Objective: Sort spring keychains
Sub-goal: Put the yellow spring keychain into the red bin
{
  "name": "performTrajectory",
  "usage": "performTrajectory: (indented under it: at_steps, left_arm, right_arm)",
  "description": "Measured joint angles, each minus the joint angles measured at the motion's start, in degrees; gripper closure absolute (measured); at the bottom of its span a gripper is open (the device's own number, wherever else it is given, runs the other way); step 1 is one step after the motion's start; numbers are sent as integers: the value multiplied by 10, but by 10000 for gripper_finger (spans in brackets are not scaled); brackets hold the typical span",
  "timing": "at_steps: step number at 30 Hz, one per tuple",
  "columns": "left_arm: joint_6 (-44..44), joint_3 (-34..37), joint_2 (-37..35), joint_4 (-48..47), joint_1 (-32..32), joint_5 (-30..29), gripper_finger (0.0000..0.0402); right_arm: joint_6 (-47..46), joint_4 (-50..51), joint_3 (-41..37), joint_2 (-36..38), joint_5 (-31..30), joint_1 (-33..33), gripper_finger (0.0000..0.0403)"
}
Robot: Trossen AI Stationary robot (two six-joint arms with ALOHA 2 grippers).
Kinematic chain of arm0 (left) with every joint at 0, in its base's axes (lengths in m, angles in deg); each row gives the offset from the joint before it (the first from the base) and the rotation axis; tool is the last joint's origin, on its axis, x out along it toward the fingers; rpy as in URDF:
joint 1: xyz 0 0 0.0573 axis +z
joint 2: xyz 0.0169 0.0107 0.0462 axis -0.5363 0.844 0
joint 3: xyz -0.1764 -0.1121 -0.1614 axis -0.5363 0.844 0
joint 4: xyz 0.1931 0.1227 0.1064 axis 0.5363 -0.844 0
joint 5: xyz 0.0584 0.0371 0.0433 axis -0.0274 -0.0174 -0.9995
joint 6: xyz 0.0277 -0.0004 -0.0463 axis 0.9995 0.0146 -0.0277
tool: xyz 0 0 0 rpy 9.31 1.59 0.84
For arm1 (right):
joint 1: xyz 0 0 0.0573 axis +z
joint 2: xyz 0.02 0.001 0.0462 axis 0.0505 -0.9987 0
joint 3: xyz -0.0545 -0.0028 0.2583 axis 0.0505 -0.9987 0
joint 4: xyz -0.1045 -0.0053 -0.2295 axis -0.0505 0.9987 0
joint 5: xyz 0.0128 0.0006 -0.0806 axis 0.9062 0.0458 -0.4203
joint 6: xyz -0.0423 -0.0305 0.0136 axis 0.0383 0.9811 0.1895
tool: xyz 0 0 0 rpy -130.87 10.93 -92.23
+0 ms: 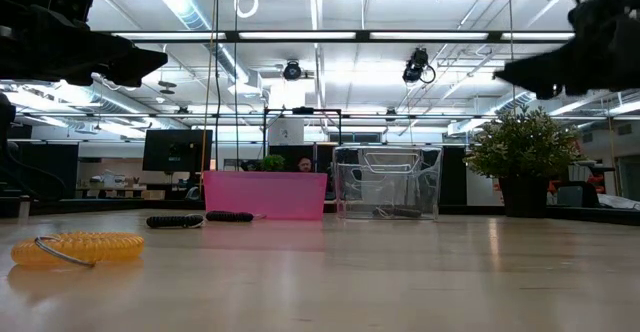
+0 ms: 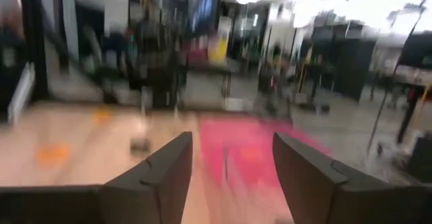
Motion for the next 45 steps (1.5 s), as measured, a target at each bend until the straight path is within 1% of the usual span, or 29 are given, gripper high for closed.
performTrajectory:
  at_steps: [1,5,33,36,39,45]
  left_arm:
    - [0,0,0,0,0,0,103]
    - [0,0,0,0,0,0,103]
    - [0,0,0,4,0,0,103]
    - [4,0,0,50,0,-2,103]
    - [-4,0,0,120,0,2,103]
    - [-158,0,0,249,0,40,103]
  right_arm:
    - [6,23,0,-1,1,0,195]
    - [25,16,1,-10,4,0,195]
    - [19,17,1,-10,4,0,195]
    - [19,17,1,-10,4,0,195]
    - [19,17,1,-10,4,0,195]
    - [19,17,1,-10,4,0,195]
